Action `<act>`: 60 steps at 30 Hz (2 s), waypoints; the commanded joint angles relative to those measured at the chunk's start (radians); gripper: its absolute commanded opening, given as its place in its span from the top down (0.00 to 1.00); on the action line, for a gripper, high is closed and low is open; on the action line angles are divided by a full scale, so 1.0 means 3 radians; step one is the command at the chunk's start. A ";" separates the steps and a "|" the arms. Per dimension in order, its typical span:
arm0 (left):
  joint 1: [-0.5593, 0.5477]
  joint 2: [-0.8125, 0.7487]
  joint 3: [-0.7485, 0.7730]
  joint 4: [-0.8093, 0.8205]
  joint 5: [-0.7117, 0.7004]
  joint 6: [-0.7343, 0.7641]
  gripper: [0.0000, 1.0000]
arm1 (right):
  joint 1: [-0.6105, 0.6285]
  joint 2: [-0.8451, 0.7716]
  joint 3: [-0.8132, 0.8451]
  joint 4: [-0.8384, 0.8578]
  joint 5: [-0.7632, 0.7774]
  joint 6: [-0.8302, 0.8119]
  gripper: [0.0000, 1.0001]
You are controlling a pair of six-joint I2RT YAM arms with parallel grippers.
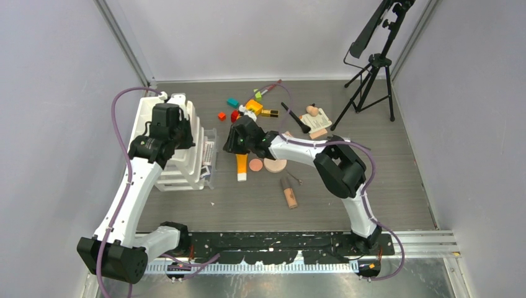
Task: Organize the makeup
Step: Close the drawer in the storage box.
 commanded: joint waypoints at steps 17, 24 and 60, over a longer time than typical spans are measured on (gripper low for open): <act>-0.0003 -0.0125 0.0080 0.0443 0.0087 -0.0001 1.00 | 0.0200 0.0578 0.0808 -0.0072 -0.0875 0.0031 0.67; -0.0003 -0.0113 0.0078 0.0448 0.0127 -0.0006 1.00 | 0.0205 0.0628 0.0774 0.0307 -0.1114 0.0234 0.67; -0.0005 -0.0195 0.0282 0.0516 0.0317 -0.0263 1.00 | -0.0252 -0.0380 -0.0859 0.2384 -0.1227 0.1104 0.41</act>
